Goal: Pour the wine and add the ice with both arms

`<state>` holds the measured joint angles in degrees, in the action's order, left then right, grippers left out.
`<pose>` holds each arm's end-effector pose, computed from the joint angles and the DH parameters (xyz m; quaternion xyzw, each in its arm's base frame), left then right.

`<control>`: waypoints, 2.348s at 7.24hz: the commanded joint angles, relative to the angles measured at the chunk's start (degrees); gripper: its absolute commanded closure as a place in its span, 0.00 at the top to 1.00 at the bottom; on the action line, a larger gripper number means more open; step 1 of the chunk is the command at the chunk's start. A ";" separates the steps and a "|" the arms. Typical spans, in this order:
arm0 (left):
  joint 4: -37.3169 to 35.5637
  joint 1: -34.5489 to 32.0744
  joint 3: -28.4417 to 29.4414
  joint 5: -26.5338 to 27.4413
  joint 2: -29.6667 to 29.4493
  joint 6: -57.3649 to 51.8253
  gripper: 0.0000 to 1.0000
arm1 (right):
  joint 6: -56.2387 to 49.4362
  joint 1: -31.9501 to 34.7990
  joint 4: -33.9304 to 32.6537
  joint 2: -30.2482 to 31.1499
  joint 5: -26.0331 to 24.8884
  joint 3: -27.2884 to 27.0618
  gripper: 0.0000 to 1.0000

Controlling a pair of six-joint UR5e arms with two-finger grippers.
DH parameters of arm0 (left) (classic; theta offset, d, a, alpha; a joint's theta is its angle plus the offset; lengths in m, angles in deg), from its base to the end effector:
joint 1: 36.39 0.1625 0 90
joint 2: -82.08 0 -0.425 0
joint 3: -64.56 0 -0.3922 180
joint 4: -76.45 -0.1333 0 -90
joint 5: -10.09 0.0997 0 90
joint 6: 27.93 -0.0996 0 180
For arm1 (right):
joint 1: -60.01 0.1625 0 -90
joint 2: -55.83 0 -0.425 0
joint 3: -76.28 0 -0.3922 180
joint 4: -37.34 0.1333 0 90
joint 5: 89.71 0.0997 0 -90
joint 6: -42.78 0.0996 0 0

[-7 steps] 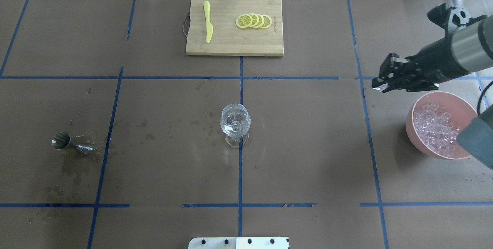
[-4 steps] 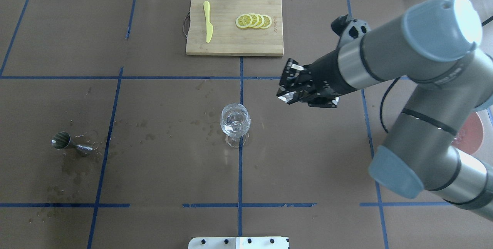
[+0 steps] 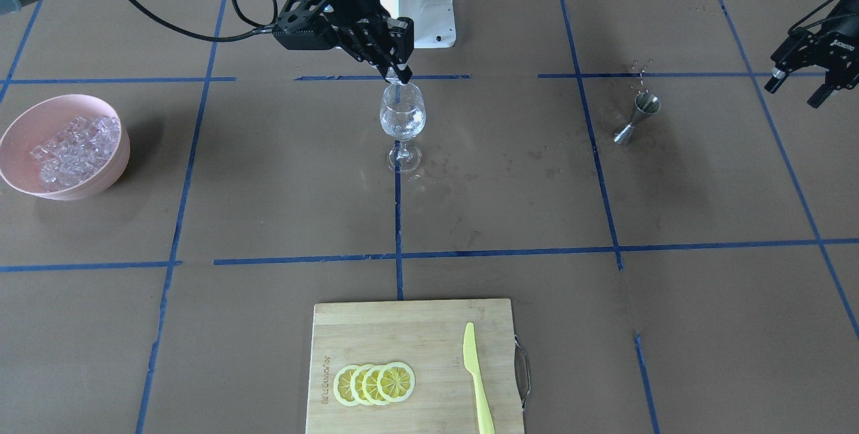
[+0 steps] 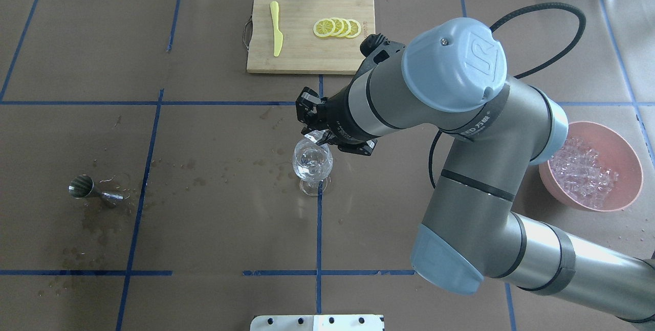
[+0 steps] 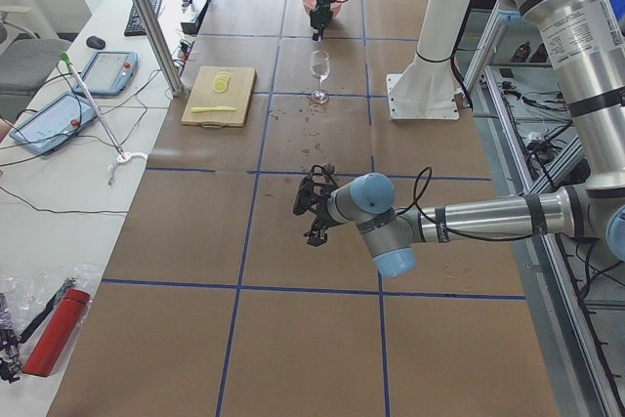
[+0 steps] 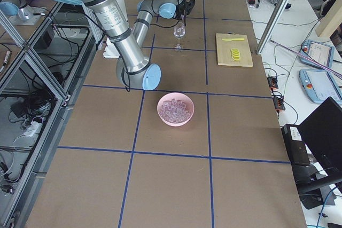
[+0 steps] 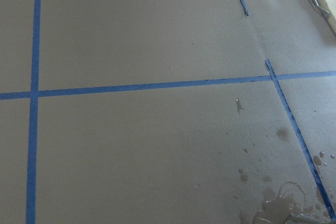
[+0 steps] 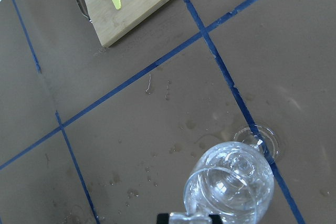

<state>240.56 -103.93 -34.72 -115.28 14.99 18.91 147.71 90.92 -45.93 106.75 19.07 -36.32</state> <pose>0.0583 -0.3390 0.5997 0.2455 0.4887 -0.0243 0.8368 -0.4442 -0.3839 0.0891 -0.0565 -0.5680 0.2333 0.7872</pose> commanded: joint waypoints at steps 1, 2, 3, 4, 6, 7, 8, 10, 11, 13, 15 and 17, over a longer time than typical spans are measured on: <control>0.07 -0.05 -0.04 0.04 -0.06 0.01 1.00 | 0.10 -1.46 -0.14 0.59 -0.41 0.27 0.00; 0.07 0.04 0.05 0.04 -0.07 0.01 1.00 | 0.10 -1.91 -0.05 0.16 -1.46 0.97 0.00; 0.16 -0.05 0.05 0.12 0.02 0.01 1.00 | 0.02 -1.91 0.04 -0.11 -1.64 1.32 0.00; 0.16 -0.05 -0.04 0.12 0.02 0.01 1.00 | 0.02 -1.91 -0.05 -0.03 -1.73 1.41 0.00; 0.16 -0.05 -0.04 0.12 0.02 0.01 1.00 | -0.07 -1.91 0.04 -0.20 -1.82 2.12 0.32; 0.16 -0.05 -0.04 0.12 0.02 0.01 1.00 | -0.07 -1.91 0.04 -0.20 -1.82 2.81 0.65; 0.16 -0.05 -0.04 0.12 0.02 0.01 1.00 | -0.07 -1.82 -0.05 -1.07 -1.82 3.60 0.90; 0.16 -0.05 0.05 0.12 0.11 -0.08 1.00 | -0.25 -0.69 -0.23 -0.99 -1.38 3.35 1.00; 0.16 0.04 0.57 0.04 -0.06 -1.30 1.00 | -0.51 2.80 -0.31 1.71 1.06 0.13 1.00; -2.37 -0.57 2.33 -0.14 -0.15 -12.95 1.00 | -8.62 17.25 -0.31 11.19 16.64 -4.38 1.00; -13.04 -6.61 1.81 -0.31 -0.94 -24.53 1.00 | -23.37 28.28 -0.31 20.23 22.60 -4.30 1.00; -30.33 -15.13 1.63 -0.40 -8.20 -38.33 1.00 | -44.00 36.54 -0.49 31.12 23.84 -3.95 1.00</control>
<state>220.60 -114.24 -32.99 -115.63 10.80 -10.96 116.10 122.18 -46.33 131.28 41.94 -40.51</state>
